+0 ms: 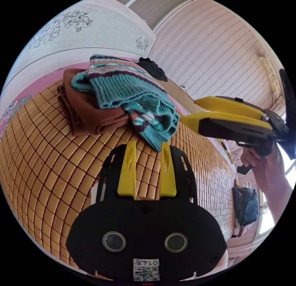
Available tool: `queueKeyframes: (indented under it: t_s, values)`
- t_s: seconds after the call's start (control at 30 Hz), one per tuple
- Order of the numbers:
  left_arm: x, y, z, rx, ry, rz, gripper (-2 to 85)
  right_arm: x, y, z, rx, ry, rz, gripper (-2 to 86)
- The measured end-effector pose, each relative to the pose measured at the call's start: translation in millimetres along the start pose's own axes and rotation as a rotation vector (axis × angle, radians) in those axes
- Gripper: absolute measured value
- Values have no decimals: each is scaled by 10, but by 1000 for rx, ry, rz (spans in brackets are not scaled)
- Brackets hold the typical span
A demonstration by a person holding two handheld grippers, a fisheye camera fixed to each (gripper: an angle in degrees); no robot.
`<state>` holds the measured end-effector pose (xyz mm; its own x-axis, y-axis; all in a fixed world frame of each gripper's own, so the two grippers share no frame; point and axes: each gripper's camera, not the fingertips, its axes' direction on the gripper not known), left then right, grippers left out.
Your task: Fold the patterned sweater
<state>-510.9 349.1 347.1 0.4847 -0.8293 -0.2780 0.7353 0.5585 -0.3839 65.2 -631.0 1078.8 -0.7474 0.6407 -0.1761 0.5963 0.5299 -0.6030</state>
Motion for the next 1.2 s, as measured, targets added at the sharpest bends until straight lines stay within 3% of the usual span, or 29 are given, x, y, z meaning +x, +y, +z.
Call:
queueKeyframes:
  t_s: [0.1,0.17,0.3,0.4,0.5,0.57,0.67,0.8,0.87,0.97,1.07,1.2]
  values:
    - [-134,-244,170,-42,21,-51,110,116,-352,476,-64,36,1,136]
    - [-180,-345,270,-100,47,-51,83,301,-459,825,-211,38,49,96]
    - [-238,-452,208,-126,39,-50,18,768,-309,639,-94,-75,185,58]
    - [-58,-476,-142,-53,38,84,-1,1223,10,325,-23,-44,263,44]
    - [279,-428,-707,66,-21,271,-6,1764,688,-65,52,-84,446,16]
    - [400,-319,-1081,99,37,346,-8,2069,1545,-475,148,-145,627,-2]
    - [583,158,-1583,39,42,499,-9,2037,2896,-1125,243,-34,762,-7]
    - [651,1154,-1973,-120,126,602,-9,1559,4416,-1298,99,-105,913,-3]
    - [638,1476,-2165,-157,169,551,-9,1079,5067,-1225,-14,-107,938,7]
    - [533,1804,-2548,-168,243,430,-9,596,5546,-1107,-74,-81,948,44]
    - [501,2026,-2760,-226,172,441,-9,479,5747,-982,-27,-162,967,140]
    - [444,2246,-2838,-290,82,420,-9,730,5855,-768,17,-197,1032,166]
